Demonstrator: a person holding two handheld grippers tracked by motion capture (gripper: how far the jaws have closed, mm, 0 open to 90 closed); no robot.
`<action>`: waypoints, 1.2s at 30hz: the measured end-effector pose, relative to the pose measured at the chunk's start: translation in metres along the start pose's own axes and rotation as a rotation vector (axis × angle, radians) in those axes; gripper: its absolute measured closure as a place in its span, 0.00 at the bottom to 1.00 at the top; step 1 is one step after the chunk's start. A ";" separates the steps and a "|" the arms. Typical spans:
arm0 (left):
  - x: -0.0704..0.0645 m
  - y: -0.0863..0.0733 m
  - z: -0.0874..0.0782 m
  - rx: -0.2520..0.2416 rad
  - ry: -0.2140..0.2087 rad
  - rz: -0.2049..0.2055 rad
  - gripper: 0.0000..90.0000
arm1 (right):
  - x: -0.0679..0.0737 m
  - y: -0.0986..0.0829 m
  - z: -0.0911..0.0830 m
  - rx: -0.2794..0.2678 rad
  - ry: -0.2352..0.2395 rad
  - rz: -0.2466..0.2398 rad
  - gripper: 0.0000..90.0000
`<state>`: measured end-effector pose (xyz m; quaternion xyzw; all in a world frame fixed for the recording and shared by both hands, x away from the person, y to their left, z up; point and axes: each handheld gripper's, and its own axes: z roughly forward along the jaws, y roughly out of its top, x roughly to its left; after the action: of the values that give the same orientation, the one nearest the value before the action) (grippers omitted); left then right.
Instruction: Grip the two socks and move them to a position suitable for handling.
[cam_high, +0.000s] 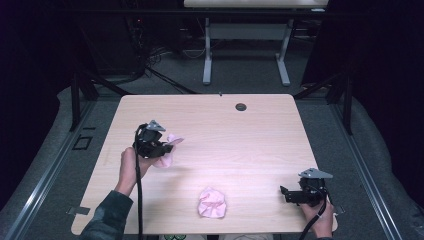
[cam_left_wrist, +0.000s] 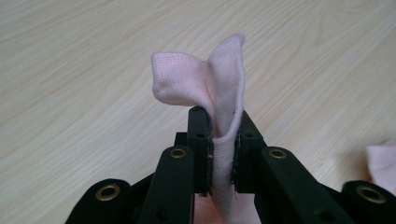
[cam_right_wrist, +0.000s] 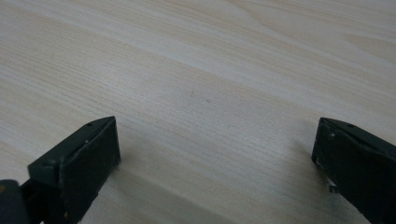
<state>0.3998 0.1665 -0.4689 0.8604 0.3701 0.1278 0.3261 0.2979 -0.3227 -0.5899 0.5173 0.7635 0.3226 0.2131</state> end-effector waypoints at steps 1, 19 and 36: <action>-0.004 0.003 0.003 -0.004 0.000 0.007 0.90 | 0.000 0.000 0.000 0.000 0.000 0.000 0.00; -0.055 0.033 0.081 0.082 -0.117 0.089 0.90 | 0.000 0.000 0.000 0.003 -0.003 -0.003 0.00; -0.076 0.031 0.133 0.153 -0.160 0.115 0.73 | 0.000 0.000 0.000 0.001 0.002 -0.003 0.01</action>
<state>0.4252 0.0340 -0.5471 0.9101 0.3017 0.0484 0.2801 0.2978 -0.3230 -0.5898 0.5161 0.7644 0.3226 0.2127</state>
